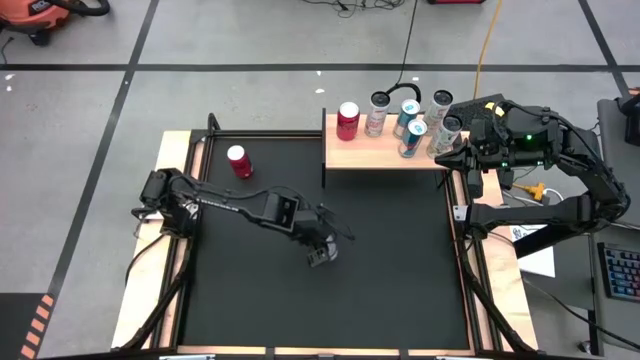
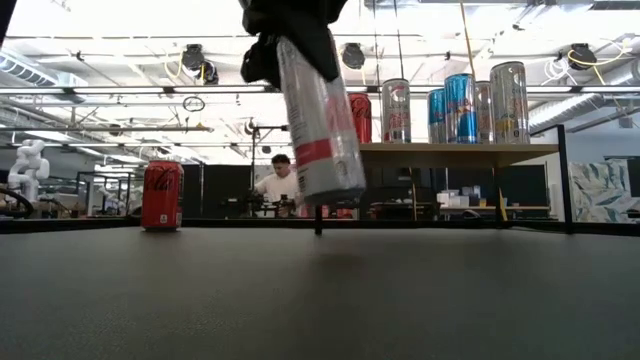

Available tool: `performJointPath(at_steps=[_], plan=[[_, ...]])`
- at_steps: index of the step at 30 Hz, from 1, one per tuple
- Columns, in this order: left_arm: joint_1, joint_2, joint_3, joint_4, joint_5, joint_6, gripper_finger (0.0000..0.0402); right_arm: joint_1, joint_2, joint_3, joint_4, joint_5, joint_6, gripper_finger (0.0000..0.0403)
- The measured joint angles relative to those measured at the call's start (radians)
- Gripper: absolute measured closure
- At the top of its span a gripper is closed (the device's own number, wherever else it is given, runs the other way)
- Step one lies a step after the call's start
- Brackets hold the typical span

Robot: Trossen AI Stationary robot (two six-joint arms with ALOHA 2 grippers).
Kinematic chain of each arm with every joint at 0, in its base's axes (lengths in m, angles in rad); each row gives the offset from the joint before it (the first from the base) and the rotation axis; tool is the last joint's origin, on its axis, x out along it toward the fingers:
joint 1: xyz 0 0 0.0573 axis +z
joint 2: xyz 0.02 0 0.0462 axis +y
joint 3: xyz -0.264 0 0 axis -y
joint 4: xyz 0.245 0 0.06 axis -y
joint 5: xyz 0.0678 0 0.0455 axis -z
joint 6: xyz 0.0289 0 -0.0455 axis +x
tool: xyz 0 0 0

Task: Place canned beverage on shelf
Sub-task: Put the white-pink soda can on the shelf aligned with the other white-pink soda can

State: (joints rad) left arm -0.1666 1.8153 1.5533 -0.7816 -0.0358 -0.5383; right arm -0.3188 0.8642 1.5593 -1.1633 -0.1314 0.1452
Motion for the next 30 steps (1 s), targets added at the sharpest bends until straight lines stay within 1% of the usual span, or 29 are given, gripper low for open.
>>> performJointPath(at_steps=[4, 9, 15, 18, 22, 30], plan=[[0.032, 0.0, 0.039, 0.004, -0.004, 0.002, 0.016, 0.0, 0.0, 0.0, 0.0, 0.0, 0.0, 0.0403], [0.067, 0.0, 0.093, -0.083, -0.008, 0.005, 0.016, 0.0, 0.0, 0.0, 0.0, 0.0, 0.0, 0.0403], [0.113, 0.0, 0.102, -0.097, -0.018, 0.004, 0.016, 0.0, 0.0, 0.0, 0.0, 0.0, 0.0, 0.0403], [0.132, 0.016, 0.104, -0.092, 0.002, 0.005, 0.0156, 0.0, 0.0, 0.0, 0.0, 0.0, 0.0, 0.0403], [0.136, 0.06, 0.109, -0.099, 0.06, 0.057, 0.0152, 0.0, 0.0, 0.0, 0.0, 0.0, 0.0, 0.0403], [0.134, 0.217, 0.21, -0.099, 0.091, 0.129, 0.0149, 0.0, 0.0, 0.0, 0.0, 0.0, 0.0, 0.0403]])
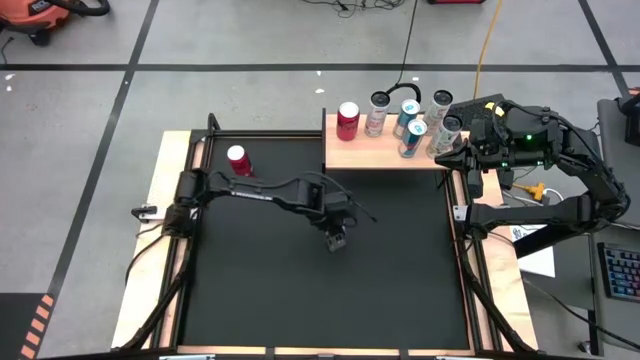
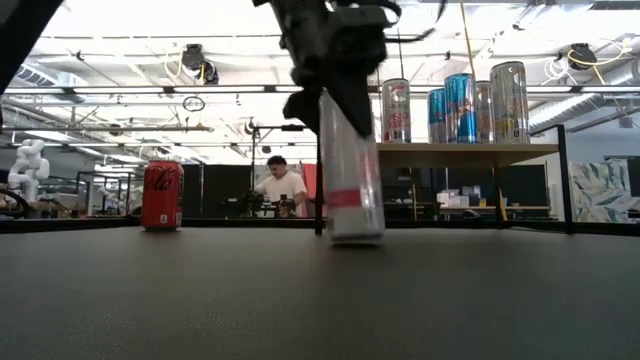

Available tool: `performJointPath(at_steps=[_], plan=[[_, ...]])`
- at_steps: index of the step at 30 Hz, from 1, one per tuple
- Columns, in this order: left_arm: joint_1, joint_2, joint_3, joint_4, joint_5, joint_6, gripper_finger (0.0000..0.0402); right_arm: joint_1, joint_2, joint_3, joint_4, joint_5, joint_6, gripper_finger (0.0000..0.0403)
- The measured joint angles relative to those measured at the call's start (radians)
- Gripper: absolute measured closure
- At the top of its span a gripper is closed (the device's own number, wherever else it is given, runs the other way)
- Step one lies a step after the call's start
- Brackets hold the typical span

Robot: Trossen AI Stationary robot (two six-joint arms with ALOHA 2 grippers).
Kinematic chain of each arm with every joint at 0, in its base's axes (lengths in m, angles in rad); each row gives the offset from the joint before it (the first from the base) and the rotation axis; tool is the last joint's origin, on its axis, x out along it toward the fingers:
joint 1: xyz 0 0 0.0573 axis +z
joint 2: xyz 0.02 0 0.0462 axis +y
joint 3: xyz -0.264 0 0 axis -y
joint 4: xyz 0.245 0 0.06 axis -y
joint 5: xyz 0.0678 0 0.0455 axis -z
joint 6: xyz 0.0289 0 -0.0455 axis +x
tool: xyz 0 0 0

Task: Place canned beverage on shelf
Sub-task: Put the white-pink soda can on the shelf aligned with the other white-pink soda can

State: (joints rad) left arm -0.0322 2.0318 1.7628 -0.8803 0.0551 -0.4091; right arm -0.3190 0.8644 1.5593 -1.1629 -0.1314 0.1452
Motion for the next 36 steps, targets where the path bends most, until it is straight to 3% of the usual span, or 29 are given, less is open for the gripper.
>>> performJointPath(at_steps=[9, 18, 32, 36], plan=[[-0.001, 0.063, 0.144, -0.024, -0.007, 0.078, 0.0148, 0.0, 0.0, 0.0, 0.0, 0.0, 0.0, 0.0403], [0.01, 0.062, 0.301, -0.155, -0.14, 0.151, 0.0147, 0.0, 0.0, 0.0, 0.0, 0.0, 0.0, 0.0403], [0.088, 0.061, 0.339, -0.19, -0.171, 0.207, 0.0147, 0.0, 0.0, 0.0, 0.0, 0.0, 0.0, 0.0403], [0.111, 0.062, 0.408, -0.246, -0.172, 0.211, 0.0147, 0.0, 0.0, 0.0, 0.0, 0.0, 0.0, 0.0403]])
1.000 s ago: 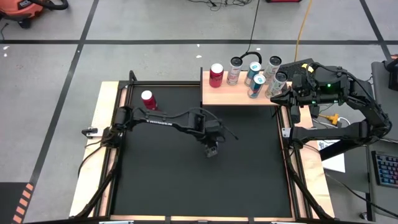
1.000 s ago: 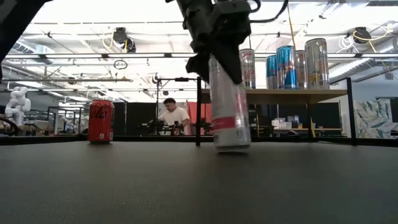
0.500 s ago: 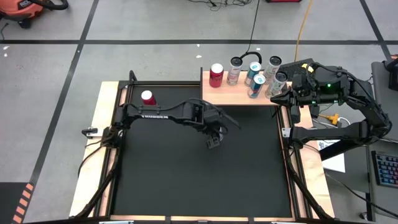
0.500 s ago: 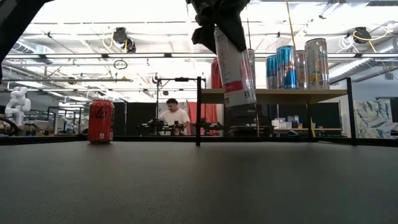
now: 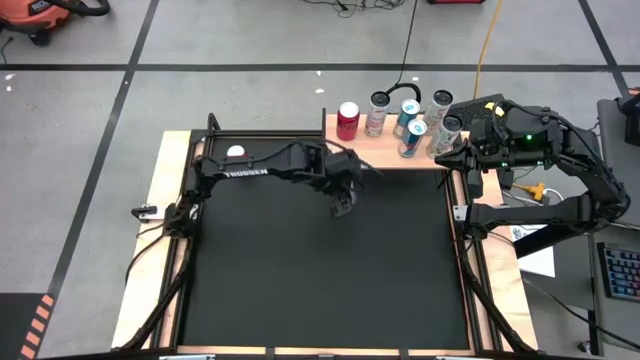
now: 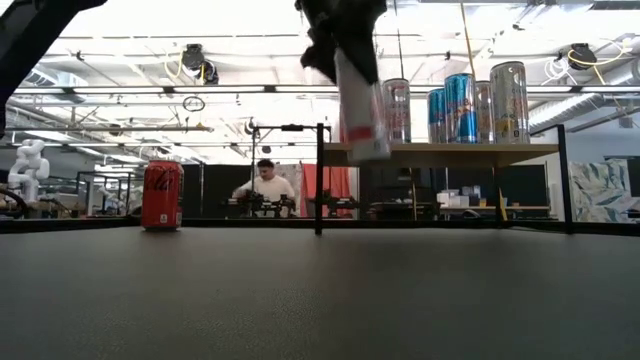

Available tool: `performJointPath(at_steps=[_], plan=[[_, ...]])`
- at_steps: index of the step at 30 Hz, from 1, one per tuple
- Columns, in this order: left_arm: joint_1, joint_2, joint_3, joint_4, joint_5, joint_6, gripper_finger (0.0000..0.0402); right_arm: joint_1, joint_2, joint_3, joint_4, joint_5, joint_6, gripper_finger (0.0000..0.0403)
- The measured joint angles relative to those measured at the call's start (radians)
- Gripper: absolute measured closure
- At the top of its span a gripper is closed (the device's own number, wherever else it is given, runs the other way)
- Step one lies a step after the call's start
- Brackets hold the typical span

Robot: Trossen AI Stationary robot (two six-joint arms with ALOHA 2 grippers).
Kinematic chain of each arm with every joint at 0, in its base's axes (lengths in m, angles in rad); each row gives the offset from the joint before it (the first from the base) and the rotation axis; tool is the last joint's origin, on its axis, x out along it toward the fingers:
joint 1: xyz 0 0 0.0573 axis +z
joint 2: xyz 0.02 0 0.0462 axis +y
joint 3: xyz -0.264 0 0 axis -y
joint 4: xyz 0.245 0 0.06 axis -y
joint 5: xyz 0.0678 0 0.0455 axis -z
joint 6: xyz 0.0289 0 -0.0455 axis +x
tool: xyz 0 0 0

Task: Place canned beverage on shelf
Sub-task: Put the white-pink soda can on the shelf aligned with the other white-pink soda can

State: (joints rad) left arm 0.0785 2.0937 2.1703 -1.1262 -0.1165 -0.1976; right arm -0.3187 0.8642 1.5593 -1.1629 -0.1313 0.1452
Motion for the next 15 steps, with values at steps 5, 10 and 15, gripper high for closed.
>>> performJointPath(at_steps=[5, 10, 15], plan=[[0.028, -0.001, 0.139, -0.04, 0.0, 0.044, 0.0147, 0.0, 0.0, 0.0, 0.0, 0.0, 0.0, 0.0403], [0.068, -0.004, 0.187, -0.029, -0.001, 0.067, 0.0147, 0.0, 0.0, 0.0, 0.0, 0.0, 0.0, 0.0403], [0.123, -0.001, 0.187, -0.005, -0.005, 0.11, 0.0147, 0.0, 0.0, 0.0, 0.0, 0.0, 0.0, 0.0403]])
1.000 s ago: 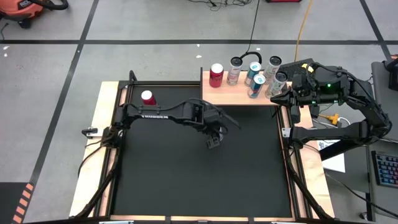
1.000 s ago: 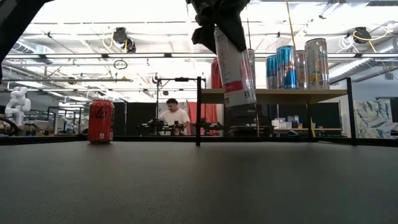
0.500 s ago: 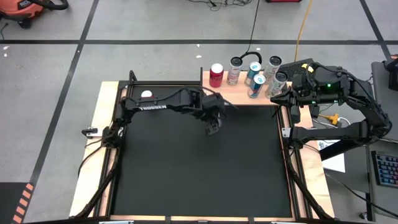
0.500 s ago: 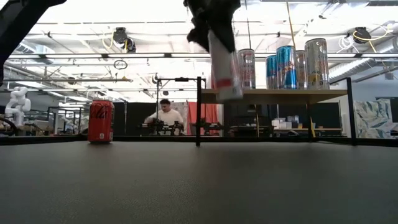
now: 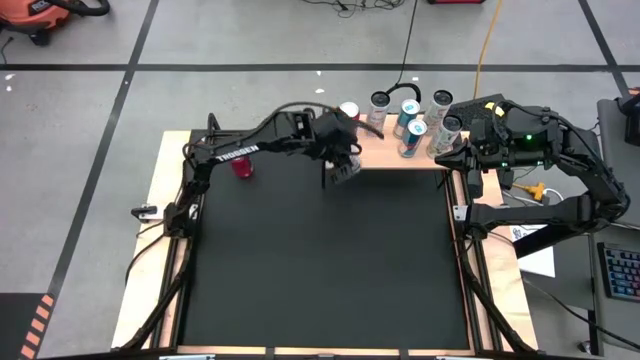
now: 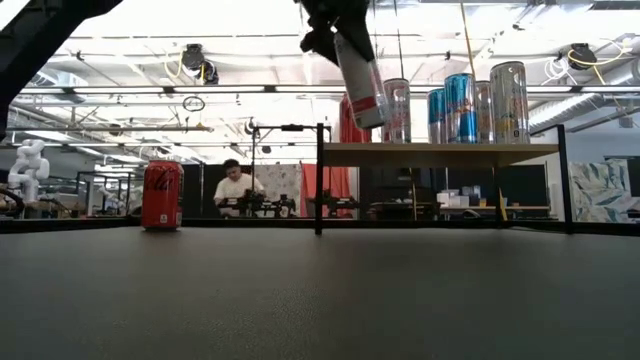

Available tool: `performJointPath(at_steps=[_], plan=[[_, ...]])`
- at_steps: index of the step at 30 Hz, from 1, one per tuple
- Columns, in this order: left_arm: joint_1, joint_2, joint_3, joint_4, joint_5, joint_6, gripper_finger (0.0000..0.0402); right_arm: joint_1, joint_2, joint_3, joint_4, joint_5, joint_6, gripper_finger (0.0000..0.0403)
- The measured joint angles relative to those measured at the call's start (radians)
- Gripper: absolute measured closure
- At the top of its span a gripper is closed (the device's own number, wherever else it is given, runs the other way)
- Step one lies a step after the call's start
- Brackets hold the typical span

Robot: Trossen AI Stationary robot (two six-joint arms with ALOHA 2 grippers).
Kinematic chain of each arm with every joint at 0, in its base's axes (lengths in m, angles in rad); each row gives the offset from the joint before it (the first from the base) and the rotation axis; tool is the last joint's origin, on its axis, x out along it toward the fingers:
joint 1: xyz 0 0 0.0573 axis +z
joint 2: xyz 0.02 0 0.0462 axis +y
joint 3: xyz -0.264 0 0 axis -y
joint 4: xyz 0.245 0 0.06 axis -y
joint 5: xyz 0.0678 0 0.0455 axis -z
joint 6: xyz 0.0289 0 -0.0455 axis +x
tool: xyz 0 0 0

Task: Place canned beverage on shelf
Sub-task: Put the white-pink soda can on the shelf aligned with the other white-pink soda can

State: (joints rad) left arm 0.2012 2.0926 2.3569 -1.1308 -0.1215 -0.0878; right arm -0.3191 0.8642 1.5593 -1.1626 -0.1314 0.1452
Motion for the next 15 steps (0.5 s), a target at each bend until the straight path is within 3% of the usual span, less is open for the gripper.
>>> performJointPath(at_steps=[15], plan=[[0.117, 0.002, -0.001, 0.014, 0.061, 0.044, 0.0147, 0.0, 0.0, 0.0, 0.0, 0.0, 0.0, 0.0403]])
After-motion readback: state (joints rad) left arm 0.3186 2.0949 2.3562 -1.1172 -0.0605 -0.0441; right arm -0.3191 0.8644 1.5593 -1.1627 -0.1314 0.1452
